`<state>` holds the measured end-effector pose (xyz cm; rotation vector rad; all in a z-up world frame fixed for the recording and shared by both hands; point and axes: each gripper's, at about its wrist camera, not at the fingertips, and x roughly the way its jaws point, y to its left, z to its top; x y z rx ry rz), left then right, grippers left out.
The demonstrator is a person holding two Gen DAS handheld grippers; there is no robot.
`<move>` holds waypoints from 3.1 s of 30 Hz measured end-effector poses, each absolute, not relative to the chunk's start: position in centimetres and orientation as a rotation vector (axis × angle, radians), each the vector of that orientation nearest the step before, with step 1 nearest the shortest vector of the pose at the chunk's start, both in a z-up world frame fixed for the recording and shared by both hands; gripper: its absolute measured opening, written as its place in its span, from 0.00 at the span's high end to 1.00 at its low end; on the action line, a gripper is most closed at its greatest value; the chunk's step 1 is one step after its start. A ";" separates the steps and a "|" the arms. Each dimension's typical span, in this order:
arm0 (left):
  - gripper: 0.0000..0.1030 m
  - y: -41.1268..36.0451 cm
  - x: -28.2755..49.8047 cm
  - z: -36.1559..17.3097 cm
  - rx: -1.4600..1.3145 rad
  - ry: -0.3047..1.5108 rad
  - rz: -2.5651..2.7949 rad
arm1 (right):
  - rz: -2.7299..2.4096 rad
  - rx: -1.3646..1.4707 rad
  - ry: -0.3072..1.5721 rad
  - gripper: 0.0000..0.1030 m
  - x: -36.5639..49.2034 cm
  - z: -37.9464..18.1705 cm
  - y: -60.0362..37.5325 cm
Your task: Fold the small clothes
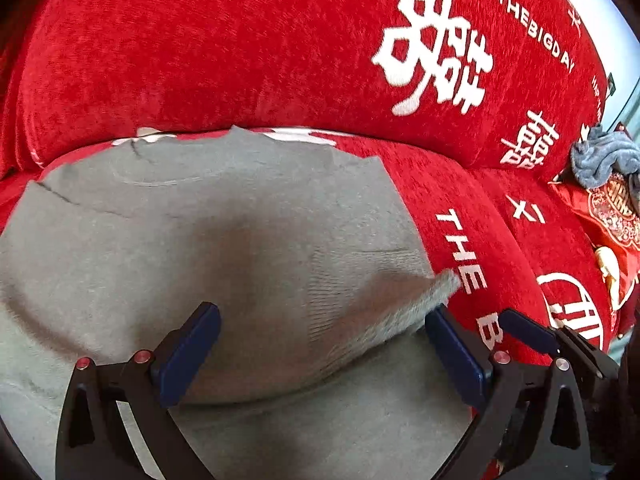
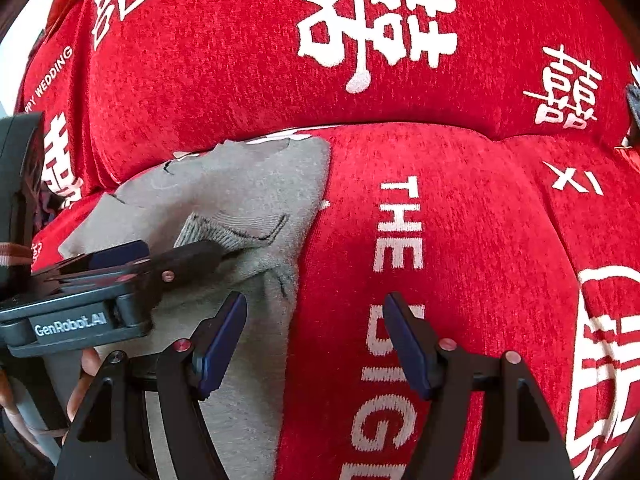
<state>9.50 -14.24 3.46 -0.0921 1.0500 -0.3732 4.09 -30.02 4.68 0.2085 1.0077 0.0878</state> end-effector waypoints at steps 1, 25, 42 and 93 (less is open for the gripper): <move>0.01 -13.6 9.3 3.8 -0.099 1.041 -0.380 | 0.098 0.226 1.006 0.28 4.1 4.9 -30.0; 0.01 3.3 10.1 1.9 -0.139 1.026 -0.065 | 0.184 0.375 1.022 0.92 8.7 5.0 -24.5; 0.01 5.5 13.4 3.8 -0.046 1.024 -0.051 | 0.030 0.169 0.913 0.34 7.3 7.5 -23.9; 0.00 4.9 -0.9 0.7 0.052 1.016 -0.076 | 0.122 -0.093 1.041 0.26 -3.4 2.8 -13.2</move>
